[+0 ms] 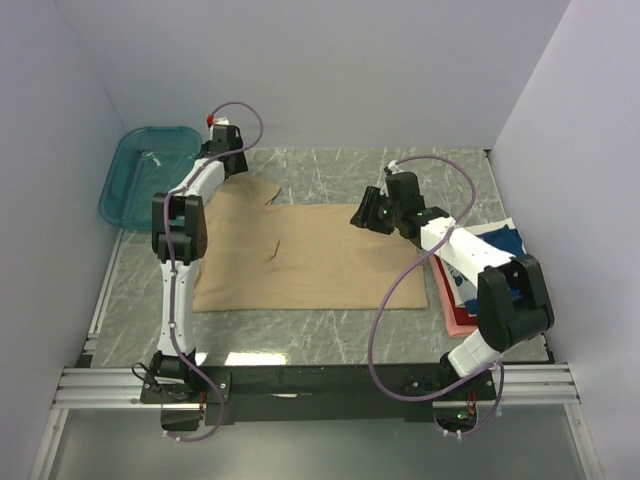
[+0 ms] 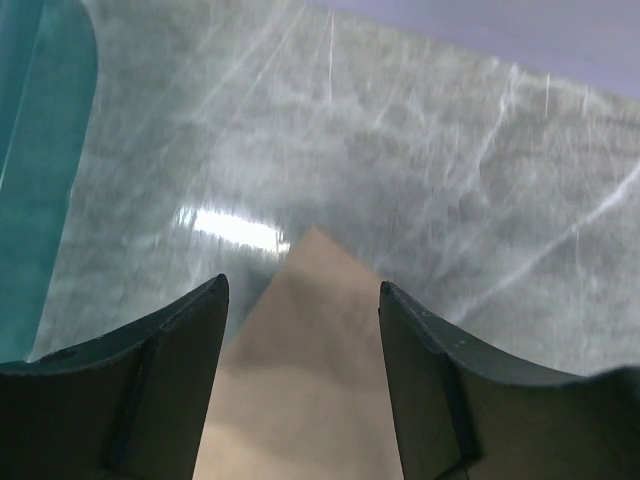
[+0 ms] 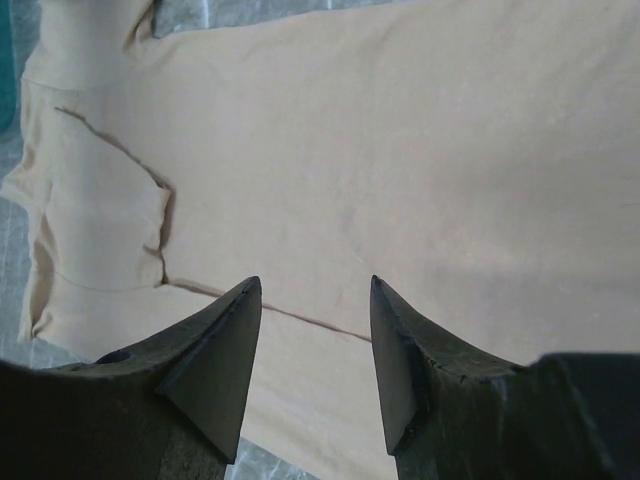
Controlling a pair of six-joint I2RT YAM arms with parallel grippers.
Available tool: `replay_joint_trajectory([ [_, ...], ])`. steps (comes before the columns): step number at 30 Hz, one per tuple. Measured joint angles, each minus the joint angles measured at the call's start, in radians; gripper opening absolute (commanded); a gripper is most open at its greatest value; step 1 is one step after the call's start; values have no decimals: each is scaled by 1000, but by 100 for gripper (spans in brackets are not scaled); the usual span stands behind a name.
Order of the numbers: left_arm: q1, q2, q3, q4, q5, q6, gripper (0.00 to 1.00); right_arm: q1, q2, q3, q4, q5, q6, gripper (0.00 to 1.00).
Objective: Fold and stack the t-shirts
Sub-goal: Fold the tshirt
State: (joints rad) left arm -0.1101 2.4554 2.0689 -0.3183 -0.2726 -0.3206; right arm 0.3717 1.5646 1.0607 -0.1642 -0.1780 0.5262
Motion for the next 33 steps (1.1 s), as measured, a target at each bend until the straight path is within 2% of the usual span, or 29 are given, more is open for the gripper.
replay_joint_trajectory([
  [5, 3, 63, 106, -42, -5, 11, 65, -9, 14, -2, 1, -8, 0, 54],
  [10, 6, 67, 113, -76, 11, 13, 66, -13, 19, -2, 1, -19, 0, 54],
  [20, 10, 110, 189, -179, 42, 8, 61, -24, 22, -2, -2, -51, 0, 54],
  [23, 10, 114, 201, -204, 43, 1, 55, -29, 22, -2, -2, -64, 0, 54],
  [27, 10, 114, 205, -220, 48, -11, 34, -38, 22, -2, -5, -79, 0, 53],
  [30, 10, 114, 204, -219, 59, -17, 21, -45, 22, -2, -8, -83, 0, 53],
  [33, 10, 111, 189, -195, 69, -18, 16, -56, 22, -2, -12, -80, 0, 53],
])
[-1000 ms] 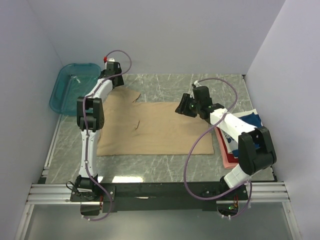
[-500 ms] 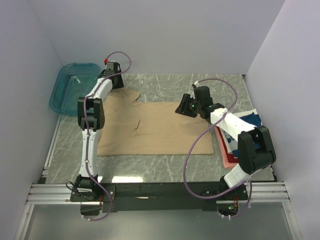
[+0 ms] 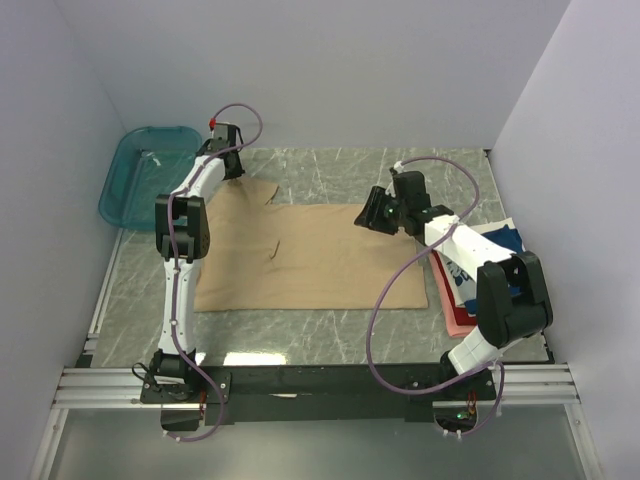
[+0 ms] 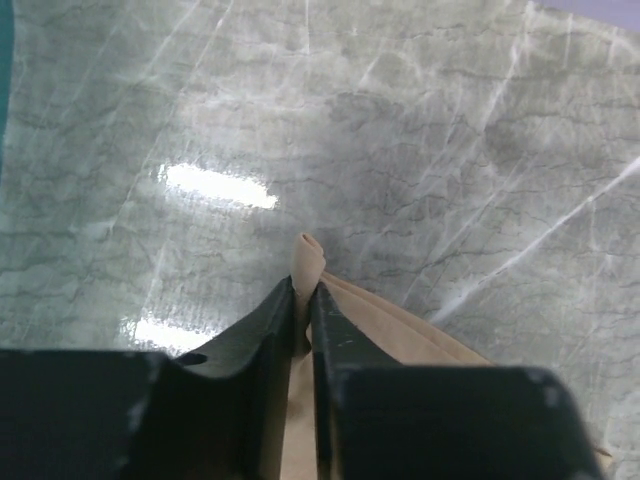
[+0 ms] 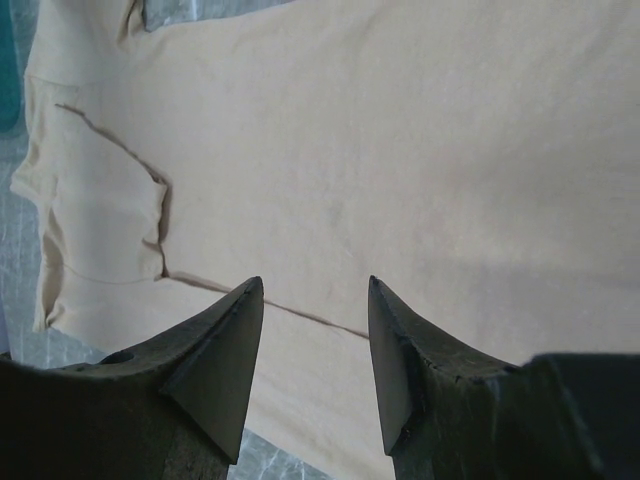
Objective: Fold and stack the t-shirts
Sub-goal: Fold the tshirt
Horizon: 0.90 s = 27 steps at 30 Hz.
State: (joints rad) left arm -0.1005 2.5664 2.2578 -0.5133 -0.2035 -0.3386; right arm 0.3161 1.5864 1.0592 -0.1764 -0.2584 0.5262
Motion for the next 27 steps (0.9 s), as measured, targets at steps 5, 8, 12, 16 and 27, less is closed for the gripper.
replay_joint_trajectory([
  [5, 0, -15, -35, 37, 14, -2, 10, -26, 3, 7, -28, 40, 2, 53],
  [8, 1, -30, -64, 62, 28, -7, 9, -68, 27, 30, -49, 76, 8, 53],
  [12, 3, -69, -135, 98, 47, -16, 5, -150, 76, 59, -71, 116, 15, 54],
  [16, 2, -102, -184, 113, 68, -24, 3, -226, 156, 116, -87, 127, 32, 54],
  [27, 3, -138, -205, 145, 128, -48, 1, -272, 358, 342, -157, 179, 74, 53],
])
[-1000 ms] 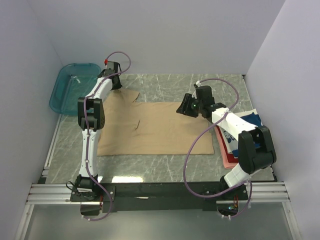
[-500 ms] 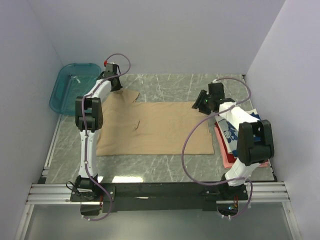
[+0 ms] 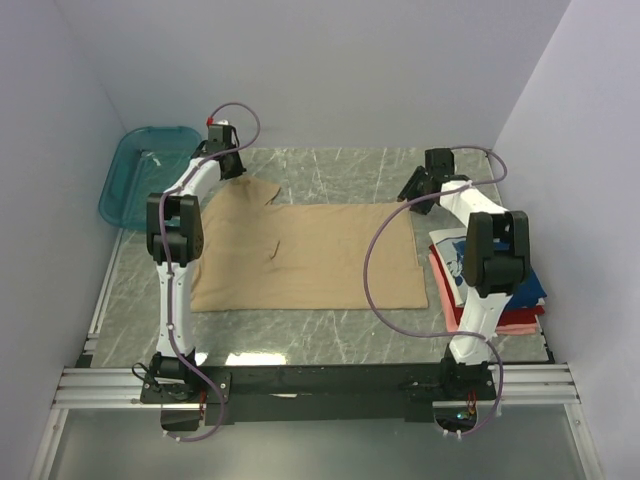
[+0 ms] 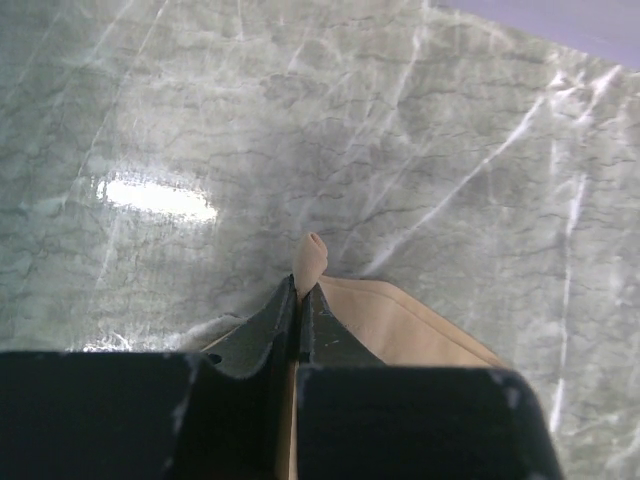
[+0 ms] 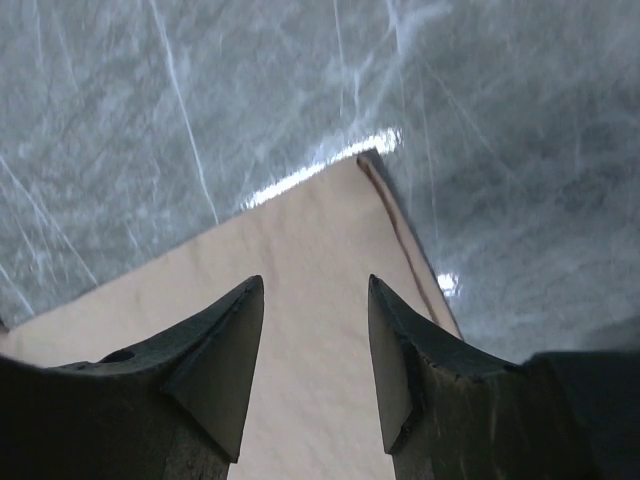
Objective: Fold and stack the t-shirts
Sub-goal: Fold the tshirt
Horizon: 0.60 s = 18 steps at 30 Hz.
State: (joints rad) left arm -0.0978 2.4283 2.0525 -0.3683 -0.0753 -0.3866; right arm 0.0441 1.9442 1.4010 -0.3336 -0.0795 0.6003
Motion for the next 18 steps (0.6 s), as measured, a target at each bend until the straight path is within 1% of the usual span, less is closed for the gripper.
replay_joint_trajectory([
  [18, 0, -16, -24, 20, 71, -31, 0, -14, 233, 272, -119, 96, 43, 49],
])
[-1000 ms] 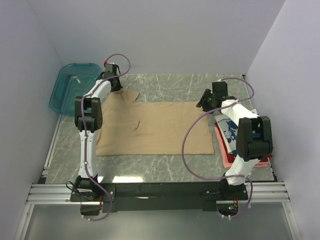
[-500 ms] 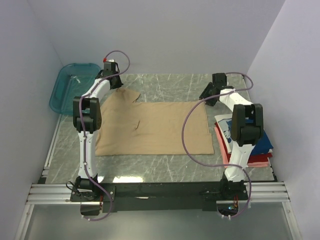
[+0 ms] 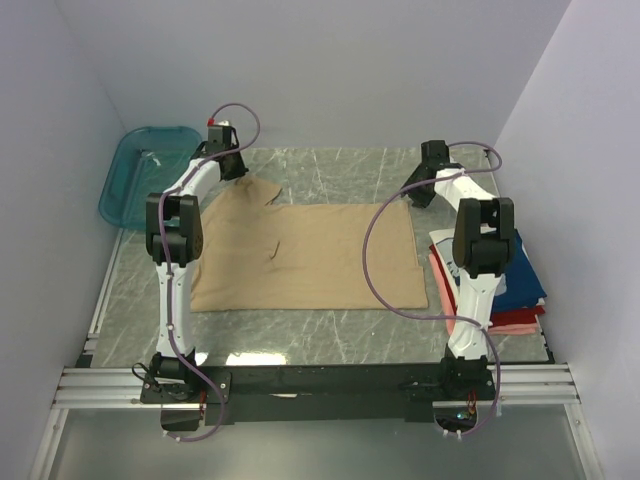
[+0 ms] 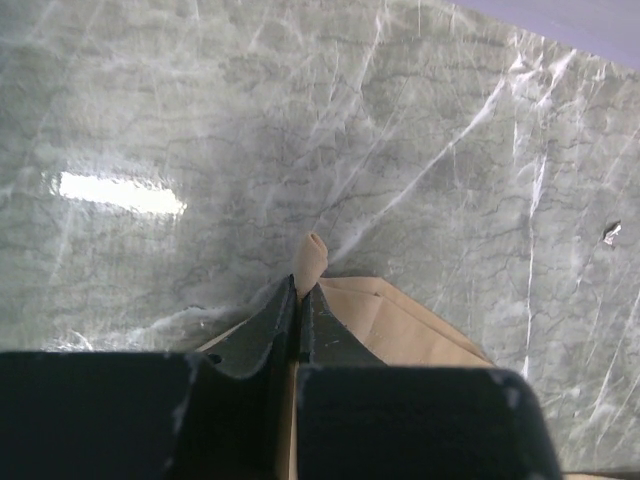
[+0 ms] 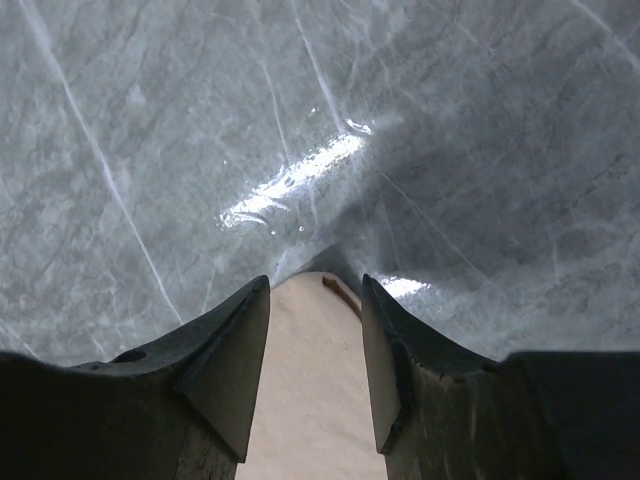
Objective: Fold and stack the t-shirts
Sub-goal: Fold the tshirt
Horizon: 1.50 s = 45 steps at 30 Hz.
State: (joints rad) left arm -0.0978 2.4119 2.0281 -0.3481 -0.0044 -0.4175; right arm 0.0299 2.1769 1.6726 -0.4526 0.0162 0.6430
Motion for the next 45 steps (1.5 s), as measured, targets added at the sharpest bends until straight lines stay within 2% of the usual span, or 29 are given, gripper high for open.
replay_joint_trajectory([
  [8, 0, -2, -13, 5, 8, -15, 0, 0, 27, 26, -32, 11, 0, 41],
  [18, 0, -13, -18, 8, 11, -18, 0, 0, 39, 29, -45, 11, -4, 20],
  [20, 0, -14, -20, 8, 11, -18, 0, 0, 41, 35, -51, 11, -5, 18],
  [28, 0, -14, -20, 9, 11, -18, 0, 0, 51, 58, -57, 2, -7, 0],
  [45, 0, -26, 72, -1, 7, -14, 0, -45, 45, 54, 6, -89, 23, 0],
])
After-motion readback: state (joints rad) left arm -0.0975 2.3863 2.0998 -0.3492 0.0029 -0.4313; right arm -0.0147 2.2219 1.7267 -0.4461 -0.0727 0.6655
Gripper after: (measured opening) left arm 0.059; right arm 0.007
